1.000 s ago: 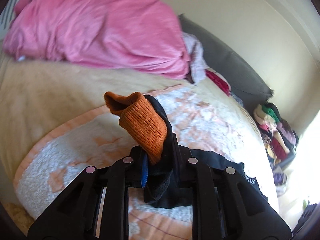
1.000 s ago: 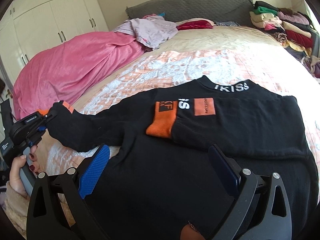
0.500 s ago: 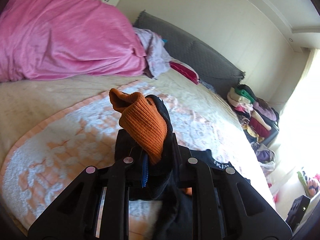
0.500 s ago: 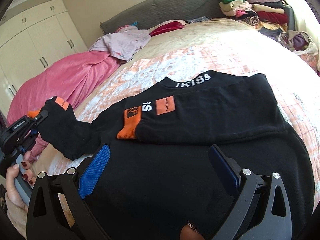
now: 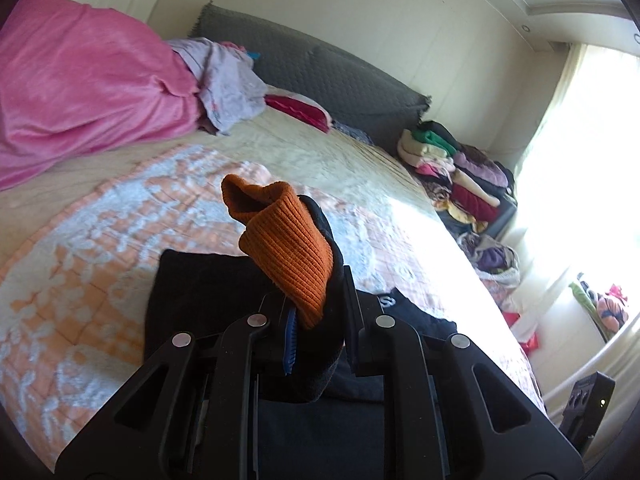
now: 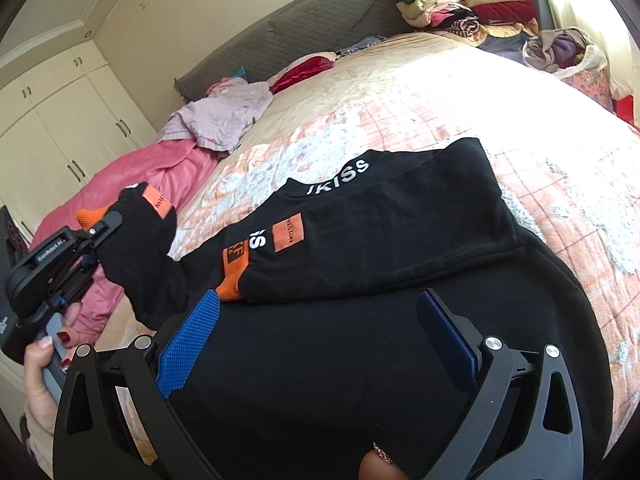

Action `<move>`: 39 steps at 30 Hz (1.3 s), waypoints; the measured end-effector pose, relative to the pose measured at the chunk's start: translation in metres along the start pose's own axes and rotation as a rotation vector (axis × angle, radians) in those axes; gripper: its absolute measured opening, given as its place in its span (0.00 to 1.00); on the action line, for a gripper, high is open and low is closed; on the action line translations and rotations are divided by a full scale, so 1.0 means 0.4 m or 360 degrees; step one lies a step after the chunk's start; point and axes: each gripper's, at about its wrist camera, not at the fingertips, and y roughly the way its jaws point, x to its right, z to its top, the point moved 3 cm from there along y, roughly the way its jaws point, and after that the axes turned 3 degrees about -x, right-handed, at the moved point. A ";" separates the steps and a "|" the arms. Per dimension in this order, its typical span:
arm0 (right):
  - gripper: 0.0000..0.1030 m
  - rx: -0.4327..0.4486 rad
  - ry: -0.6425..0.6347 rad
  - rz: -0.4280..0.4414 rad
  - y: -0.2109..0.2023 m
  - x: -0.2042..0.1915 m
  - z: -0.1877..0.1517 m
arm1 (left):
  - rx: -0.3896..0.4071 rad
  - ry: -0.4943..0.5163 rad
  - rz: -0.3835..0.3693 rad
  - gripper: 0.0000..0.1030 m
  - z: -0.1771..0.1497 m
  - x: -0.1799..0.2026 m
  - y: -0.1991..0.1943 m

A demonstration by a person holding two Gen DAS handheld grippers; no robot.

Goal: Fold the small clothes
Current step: 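Carry the sleeve across the shirt and open the left gripper, then grasp the folded orange cuff with the right gripper and lift it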

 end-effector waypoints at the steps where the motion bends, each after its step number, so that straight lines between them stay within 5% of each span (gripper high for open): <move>1: 0.95 0.0005 0.0014 -0.0002 -0.005 0.008 0.002 | -0.0028 0.0007 -0.0015 0.11 -0.006 0.009 0.014; 20: 0.96 0.0057 0.0174 -0.0121 -0.024 0.114 0.006 | -0.0326 0.0190 -0.0205 0.11 -0.106 0.091 0.167; 29: 0.95 0.0024 0.0126 -0.0149 0.020 0.085 0.001 | -0.0348 0.0189 -0.0314 0.42 -0.093 0.083 0.157; 34: 0.96 -0.0024 0.0080 -0.0146 0.056 0.057 -0.010 | -0.0324 0.0204 -0.0170 0.46 -0.077 0.042 0.168; 36: 0.96 -0.0045 0.0059 -0.0151 0.073 0.047 -0.013 | -0.0338 0.0208 -0.0120 0.58 -0.074 0.022 0.171; 39: 0.96 -0.0068 0.0019 -0.0167 0.101 0.031 -0.009 | -0.0339 0.0209 -0.0035 0.64 -0.066 -0.011 0.169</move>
